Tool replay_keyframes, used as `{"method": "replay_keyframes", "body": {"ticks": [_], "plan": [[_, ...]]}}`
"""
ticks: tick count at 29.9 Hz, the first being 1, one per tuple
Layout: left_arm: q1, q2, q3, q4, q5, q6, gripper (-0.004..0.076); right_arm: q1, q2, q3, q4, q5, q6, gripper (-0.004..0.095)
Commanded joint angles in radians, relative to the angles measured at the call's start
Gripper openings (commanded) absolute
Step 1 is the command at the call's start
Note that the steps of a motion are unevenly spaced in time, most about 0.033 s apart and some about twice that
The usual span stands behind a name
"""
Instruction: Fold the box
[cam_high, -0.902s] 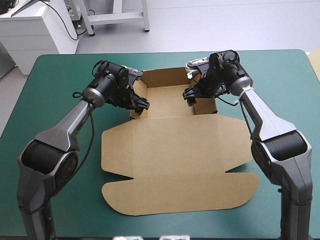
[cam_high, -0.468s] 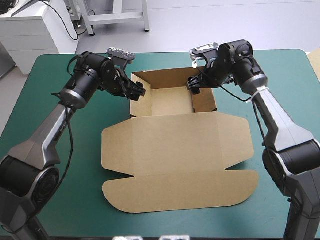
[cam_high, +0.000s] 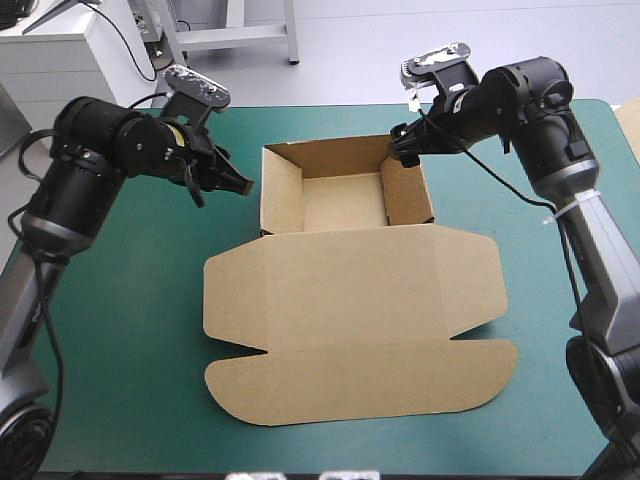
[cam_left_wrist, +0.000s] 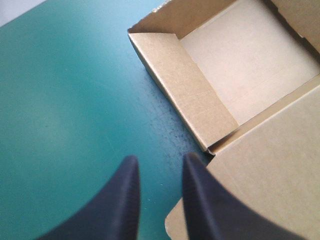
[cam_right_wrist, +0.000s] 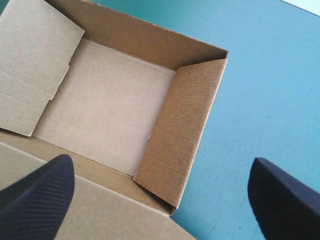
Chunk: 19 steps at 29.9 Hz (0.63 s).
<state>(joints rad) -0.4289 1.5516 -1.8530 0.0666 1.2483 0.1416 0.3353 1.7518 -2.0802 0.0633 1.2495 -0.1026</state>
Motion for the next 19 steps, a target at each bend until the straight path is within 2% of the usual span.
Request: {"method": "replay_keyframes", "body": {"ticks": [1,11,19], "plan": [[-0.001,-0.105,0.014,0.005,0.042,0.031,-0.0001,0.0,-0.053,-0.028,-0.005,-0.012,-0.011,0.0835],[-0.001,-0.314,0.338,0.047,0.015,0.055,-0.0008,0.0,-0.043,-0.021,-0.007,-0.02,-0.011,0.0836],[-0.001,-0.509,0.591,0.053,-0.066,-0.005,-0.0008,0.0,0.009,-0.016,-0.063,-0.026,0.006,0.0835]]}}
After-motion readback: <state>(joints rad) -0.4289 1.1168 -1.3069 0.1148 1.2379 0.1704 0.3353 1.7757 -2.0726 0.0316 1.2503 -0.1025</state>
